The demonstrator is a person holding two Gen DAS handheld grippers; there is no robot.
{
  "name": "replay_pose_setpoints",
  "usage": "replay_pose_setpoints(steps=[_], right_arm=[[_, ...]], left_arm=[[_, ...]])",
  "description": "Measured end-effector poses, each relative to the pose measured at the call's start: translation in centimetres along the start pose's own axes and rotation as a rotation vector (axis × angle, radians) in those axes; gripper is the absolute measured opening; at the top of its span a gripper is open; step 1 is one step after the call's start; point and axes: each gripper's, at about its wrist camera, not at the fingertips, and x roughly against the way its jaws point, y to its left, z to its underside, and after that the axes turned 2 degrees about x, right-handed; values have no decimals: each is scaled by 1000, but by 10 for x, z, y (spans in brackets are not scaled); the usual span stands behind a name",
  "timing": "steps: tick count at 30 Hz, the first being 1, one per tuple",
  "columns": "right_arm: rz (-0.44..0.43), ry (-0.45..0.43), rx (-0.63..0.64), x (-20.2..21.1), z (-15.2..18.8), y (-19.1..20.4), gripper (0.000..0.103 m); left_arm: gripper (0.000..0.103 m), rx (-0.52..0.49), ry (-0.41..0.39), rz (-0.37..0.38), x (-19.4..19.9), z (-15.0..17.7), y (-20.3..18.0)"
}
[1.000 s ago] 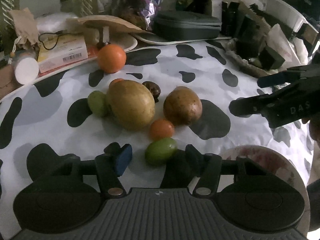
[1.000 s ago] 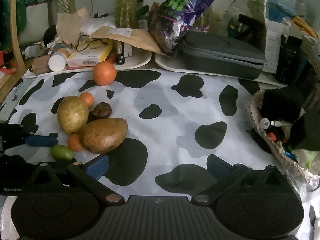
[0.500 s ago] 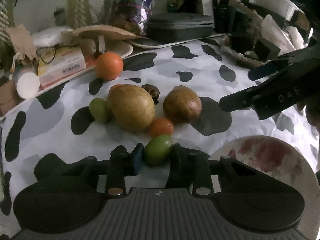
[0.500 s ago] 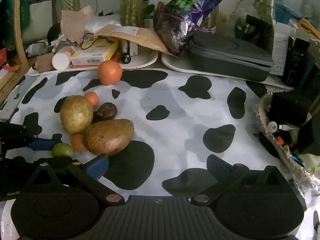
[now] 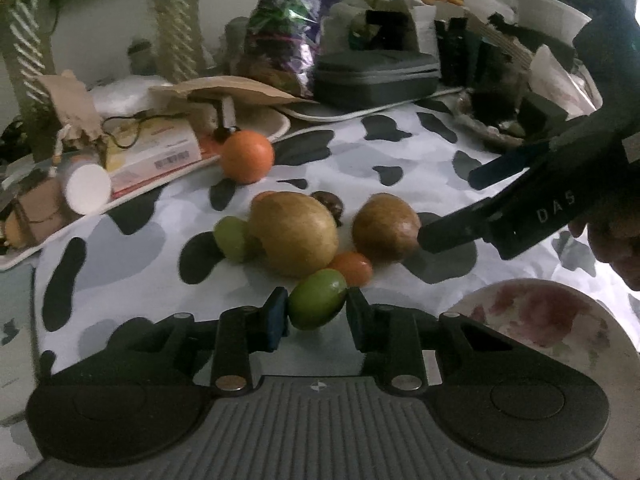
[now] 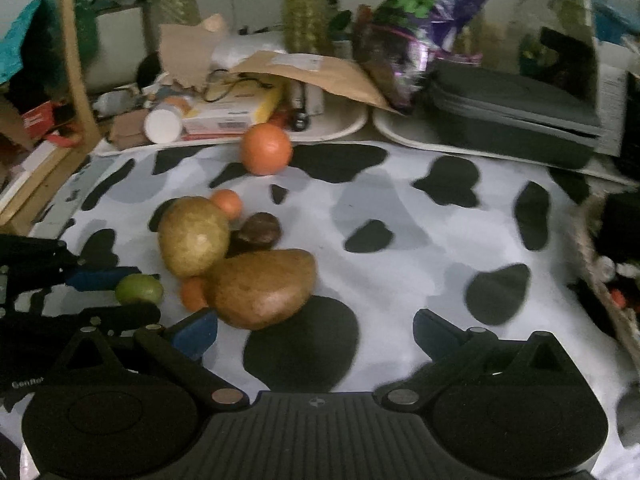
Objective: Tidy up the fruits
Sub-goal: 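Grasp the large brown potato-like fruit with the right gripper while the left holds the lime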
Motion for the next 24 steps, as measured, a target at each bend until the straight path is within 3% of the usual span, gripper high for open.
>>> replay_pose_setpoints(steps=[6,8,10,24], right_arm=[[-75,-1,69,-15,-8,11,101],[-79,3,86,-20,-10,11,93],[-74,11,101,-26,-12,11,90],[-212,-25,75,-42,-15,-9,87]], left_arm=[[31,8,-4,-31,3,2,9],[31,16,-3,-34,4,4,12],[31,23,-2,-38,5,5,15],[31,34,8,-48,7,7,19]])
